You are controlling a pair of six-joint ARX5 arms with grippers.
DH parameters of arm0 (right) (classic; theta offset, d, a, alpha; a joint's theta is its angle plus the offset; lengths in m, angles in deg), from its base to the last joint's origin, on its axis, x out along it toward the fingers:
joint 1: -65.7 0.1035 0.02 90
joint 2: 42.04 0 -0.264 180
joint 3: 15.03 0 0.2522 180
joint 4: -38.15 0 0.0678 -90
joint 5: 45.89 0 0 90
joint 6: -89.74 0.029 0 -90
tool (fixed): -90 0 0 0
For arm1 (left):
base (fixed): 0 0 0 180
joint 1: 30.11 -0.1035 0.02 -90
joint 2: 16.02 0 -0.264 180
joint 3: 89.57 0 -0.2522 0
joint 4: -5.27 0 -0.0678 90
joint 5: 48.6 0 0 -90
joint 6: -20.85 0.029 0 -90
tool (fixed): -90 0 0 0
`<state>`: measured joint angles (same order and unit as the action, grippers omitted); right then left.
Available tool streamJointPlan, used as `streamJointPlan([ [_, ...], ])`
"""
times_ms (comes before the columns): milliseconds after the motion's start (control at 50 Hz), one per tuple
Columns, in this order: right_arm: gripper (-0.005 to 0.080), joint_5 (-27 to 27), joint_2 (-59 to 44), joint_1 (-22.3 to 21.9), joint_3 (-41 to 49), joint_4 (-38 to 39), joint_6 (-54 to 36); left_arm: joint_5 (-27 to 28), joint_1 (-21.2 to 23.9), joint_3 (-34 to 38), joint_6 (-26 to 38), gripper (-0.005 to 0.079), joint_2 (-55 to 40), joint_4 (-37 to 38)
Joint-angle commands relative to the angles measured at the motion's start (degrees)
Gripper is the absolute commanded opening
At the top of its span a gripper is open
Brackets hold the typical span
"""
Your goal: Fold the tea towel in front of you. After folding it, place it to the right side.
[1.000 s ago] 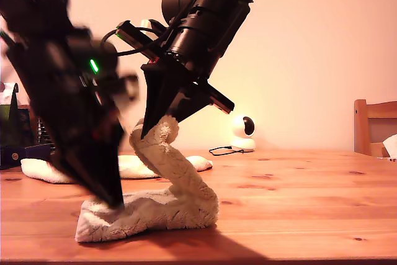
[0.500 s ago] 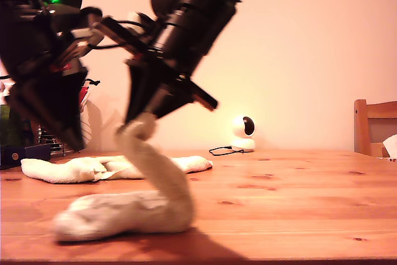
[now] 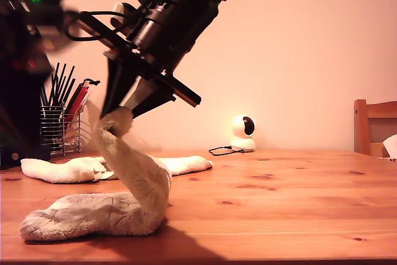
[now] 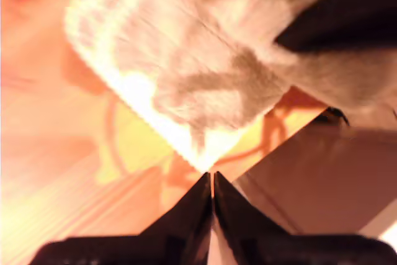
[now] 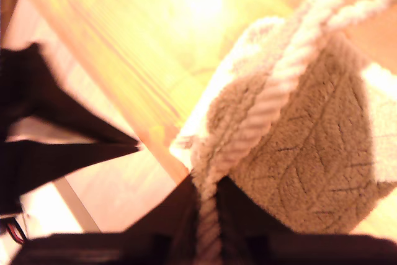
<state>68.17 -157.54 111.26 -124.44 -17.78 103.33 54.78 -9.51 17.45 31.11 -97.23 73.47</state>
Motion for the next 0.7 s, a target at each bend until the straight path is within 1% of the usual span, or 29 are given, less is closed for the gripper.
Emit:
streamJointPlan([
  [0,0.0129,0.4,1.0,1.0,-0.5,0.7,0.5,0.0,-0.6,0.8,0.3,-0.0019,2.7,0.1],
  [100,0.0131,2.7,0.7,1.0,-0.5,0.8,1.4,0.0,-1.4,0.8,0.3,-0.0019,5.1,0.1],
  [180,0.015,2.9,0.6,1.3,-0.5,1.2,1.7,0.1,-1.4,0.8,0.2,-0.0019,6.3,0.2],
  [360,0.0149,3.0,0.6,1.7,-0.5,2.9,2.5,1.3,-1.3,0.8,0.2,-0.0019,6.2,0.7],
  [500,0.0149,2.4,0.6,0.7,-0.5,0.0,1.1,4.2,-1.3,0.8,0.2,-0.0019,6.2,-1.1],
  [620,0.0149,1.5,0.6,-0.8,-0.4,-2.5,-0.9,4.4,-1.3,0.8,0.2,-0.0019,5.6,-2.7],
  [680,0.0107,0.9,0.6,-1.2,-0.3,-2.7,-2.2,4.4,-1.3,0.8,0.2,-0.0019,5.0,-3.2],
])
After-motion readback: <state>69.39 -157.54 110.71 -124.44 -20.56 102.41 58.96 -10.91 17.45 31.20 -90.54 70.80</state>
